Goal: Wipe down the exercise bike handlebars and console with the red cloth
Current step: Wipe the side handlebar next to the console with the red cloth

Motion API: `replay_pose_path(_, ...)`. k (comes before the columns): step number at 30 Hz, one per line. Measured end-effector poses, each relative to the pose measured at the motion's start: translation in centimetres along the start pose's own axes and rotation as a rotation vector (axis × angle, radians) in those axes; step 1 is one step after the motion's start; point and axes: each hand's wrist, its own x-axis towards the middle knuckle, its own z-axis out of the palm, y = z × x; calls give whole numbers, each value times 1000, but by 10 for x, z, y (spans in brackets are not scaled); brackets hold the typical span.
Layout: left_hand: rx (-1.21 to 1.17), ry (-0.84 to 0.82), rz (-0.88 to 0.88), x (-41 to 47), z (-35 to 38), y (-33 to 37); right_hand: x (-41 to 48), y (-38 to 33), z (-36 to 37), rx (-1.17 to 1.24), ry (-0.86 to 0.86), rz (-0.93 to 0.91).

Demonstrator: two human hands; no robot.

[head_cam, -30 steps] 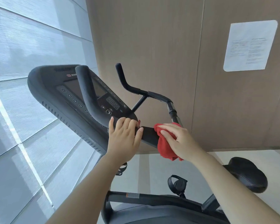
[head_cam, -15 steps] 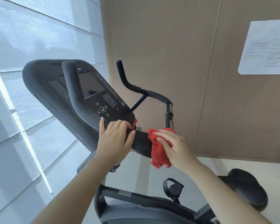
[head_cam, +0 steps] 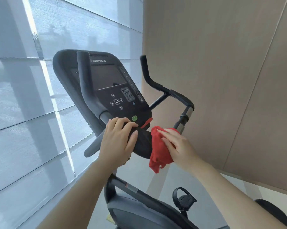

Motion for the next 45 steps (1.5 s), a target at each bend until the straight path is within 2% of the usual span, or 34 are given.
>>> replay_pose_path(8,29,-63,-61,1,-4,1,-1,2,3,118,86,3)
replay_pose_path(12,31,-98,-78,1,-7,5,-6,-1,-10,165,223,21)
replay_pose_path(15,41,-113,-63,1,-9,5,-4,-13,-21,213,286,-60)
replay_pose_path(18,46,-118,-56,2,-10,4,0,-22,-16,203,156,-104)
replay_pose_path(21,43,-122,-61,3,-9,4,-6,-18,3,36,-43,6)
replay_pose_path(23,45,-126,-62,3,-8,4,-10,-14,10,-75,-97,32)
replay_pose_path(25,44,-126,-70,3,-7,3,-8,-16,10,-123,-99,14)
replay_pose_path(30,37,-109,-70,3,-5,2,-4,-16,14,64,12,-4)
replay_pose_path(34,26,-91,-68,3,-4,2,-15,-13,22,109,100,-121)
replay_pose_path(36,28,-85,-66,3,-4,2,-15,-8,17,80,68,-163)
replay_pose_path(39,31,-82,-63,2,-4,3,-7,1,5,67,-1,-82)
replay_pose_path(42,36,-81,-71,2,-4,4,-7,-4,7,50,25,-20)
replay_pose_path(45,37,-79,-77,1,-4,4,-16,-8,10,68,17,-49)
